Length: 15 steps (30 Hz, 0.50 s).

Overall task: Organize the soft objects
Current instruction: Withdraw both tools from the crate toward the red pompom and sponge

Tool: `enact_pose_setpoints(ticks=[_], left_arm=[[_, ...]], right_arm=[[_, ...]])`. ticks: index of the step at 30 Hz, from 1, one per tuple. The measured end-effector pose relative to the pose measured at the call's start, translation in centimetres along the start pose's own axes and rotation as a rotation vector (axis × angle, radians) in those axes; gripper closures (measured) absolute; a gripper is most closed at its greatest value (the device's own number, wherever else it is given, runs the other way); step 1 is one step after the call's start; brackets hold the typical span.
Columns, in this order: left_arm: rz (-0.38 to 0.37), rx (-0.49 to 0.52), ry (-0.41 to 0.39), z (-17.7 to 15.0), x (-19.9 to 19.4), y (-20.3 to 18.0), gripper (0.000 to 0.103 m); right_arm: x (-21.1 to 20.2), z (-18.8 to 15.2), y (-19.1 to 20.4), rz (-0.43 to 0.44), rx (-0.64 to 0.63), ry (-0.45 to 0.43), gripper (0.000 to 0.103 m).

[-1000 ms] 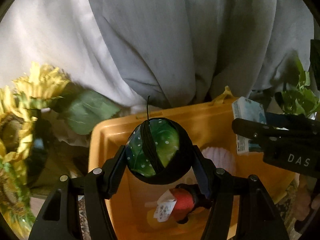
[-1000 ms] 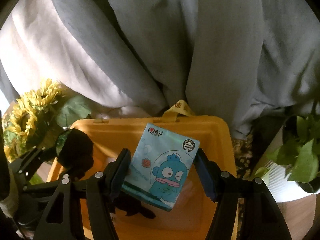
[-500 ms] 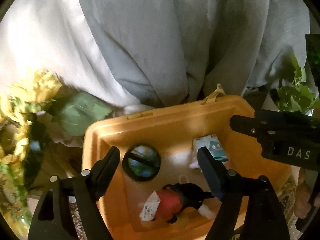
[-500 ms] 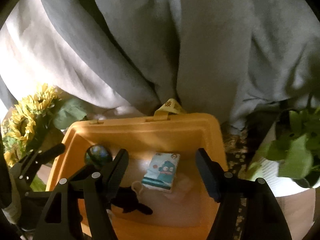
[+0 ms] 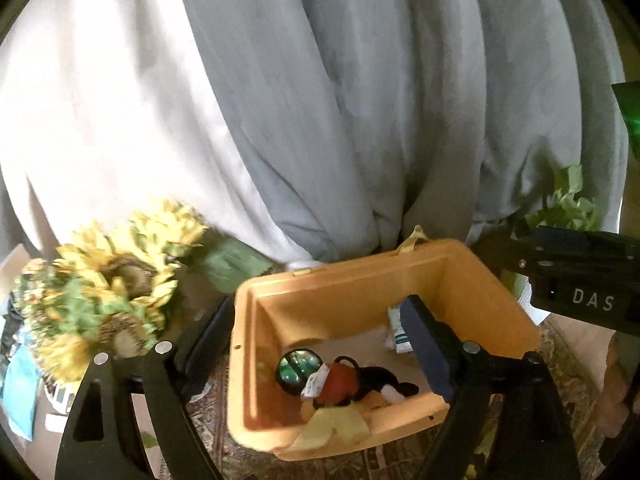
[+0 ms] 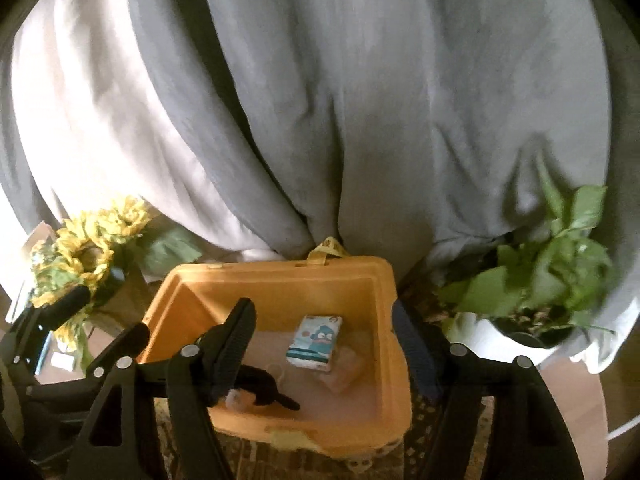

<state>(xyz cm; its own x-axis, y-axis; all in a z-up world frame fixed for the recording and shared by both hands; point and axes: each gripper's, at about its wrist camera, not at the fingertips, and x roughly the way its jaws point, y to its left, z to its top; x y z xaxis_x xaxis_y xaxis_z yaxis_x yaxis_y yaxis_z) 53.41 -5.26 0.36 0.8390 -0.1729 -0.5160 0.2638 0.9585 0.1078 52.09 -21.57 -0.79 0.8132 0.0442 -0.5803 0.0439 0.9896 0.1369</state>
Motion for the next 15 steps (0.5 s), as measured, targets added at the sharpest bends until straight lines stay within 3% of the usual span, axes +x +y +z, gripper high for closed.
enact_pose_setpoints(ticks=[8, 15], left_arm=[[0.037, 0.002, -0.110, -2.1, -6.6, -1.0, 0.017], [0.036, 0.003, -0.134, -4.1, -10.6, -1.9, 0.017]], right_arm=[[-6.6, -2.4, 0.5, -0.022, -0.013, -0.090, 0.025], [-10.7, -5.2, 0.8, -0.041, -0.019, -0.120, 0.025]])
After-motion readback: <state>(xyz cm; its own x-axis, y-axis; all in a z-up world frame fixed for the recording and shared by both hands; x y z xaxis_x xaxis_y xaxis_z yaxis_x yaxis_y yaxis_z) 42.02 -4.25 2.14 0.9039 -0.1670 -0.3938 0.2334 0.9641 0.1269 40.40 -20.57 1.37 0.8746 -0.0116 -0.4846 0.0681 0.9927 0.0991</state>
